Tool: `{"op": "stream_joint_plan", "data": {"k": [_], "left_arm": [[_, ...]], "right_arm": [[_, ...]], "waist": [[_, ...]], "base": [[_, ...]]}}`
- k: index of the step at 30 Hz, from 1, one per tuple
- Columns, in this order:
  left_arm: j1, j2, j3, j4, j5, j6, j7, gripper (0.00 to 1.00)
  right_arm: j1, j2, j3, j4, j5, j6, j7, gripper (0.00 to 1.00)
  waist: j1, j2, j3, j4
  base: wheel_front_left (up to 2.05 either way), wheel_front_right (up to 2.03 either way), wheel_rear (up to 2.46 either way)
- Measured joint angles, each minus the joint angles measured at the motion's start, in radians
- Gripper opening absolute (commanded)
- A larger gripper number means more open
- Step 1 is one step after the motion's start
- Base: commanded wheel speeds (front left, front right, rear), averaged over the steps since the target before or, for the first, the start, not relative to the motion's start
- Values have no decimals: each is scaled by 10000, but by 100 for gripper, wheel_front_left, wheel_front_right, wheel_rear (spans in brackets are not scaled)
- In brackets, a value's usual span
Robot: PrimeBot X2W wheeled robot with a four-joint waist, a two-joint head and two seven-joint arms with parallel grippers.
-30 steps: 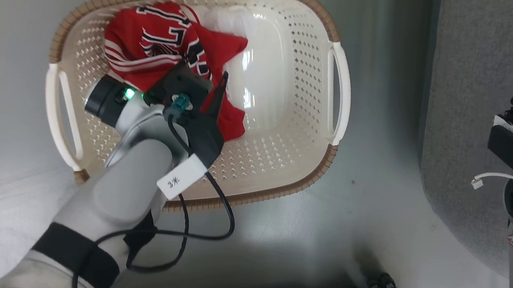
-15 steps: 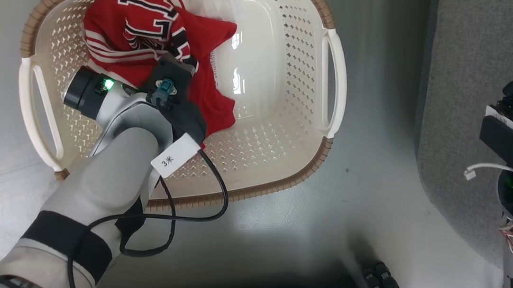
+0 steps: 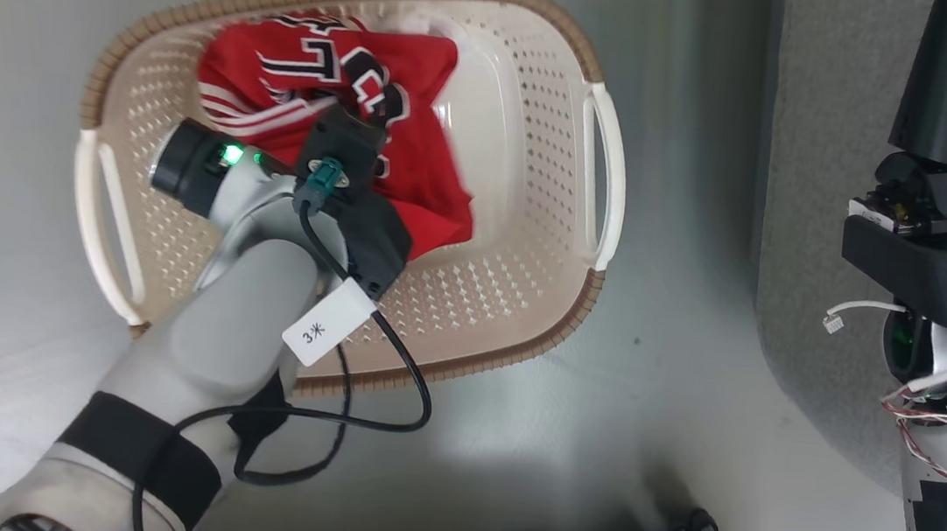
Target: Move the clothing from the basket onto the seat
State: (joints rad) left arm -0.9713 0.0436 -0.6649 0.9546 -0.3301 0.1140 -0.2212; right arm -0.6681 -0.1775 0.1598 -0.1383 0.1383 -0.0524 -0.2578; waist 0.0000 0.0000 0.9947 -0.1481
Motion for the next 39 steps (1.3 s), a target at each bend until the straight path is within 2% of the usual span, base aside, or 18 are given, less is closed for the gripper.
{"op": "stream_joint_plan", "data": {"k": [6, 19, 34, 39], "left_arm": [[170, 2, -694, -865, -564, -274, -113, 0], [-119, -10, -1492, -2059, -1436, -725, -267, 0], [-548, -56, -1450, -2136, -1628, -1467, -282, 0], [-622, -36, -1269, -2117, -1628, -1664, -282, 0]], "right_arm": [[29, -144, -50, 531, -71, 176, 0, 100], [575, -533, -644, 1323, -61, 265, 0, 100], [1732, -579, -918, 2148, 31, 272, 4, 100], [1865, -424, -556, 2522, 29, 472, 8, 100]], "waist": [[0, 0, -681, 235], [-1, 0, -2384, 1209], [-2, 0, -4452, 2273], [-2, -2, -5238, 2473]], "base": [[0, 0, 0], [0, 0, 0], [0, 0, 0], [0, 0, 0]]}}
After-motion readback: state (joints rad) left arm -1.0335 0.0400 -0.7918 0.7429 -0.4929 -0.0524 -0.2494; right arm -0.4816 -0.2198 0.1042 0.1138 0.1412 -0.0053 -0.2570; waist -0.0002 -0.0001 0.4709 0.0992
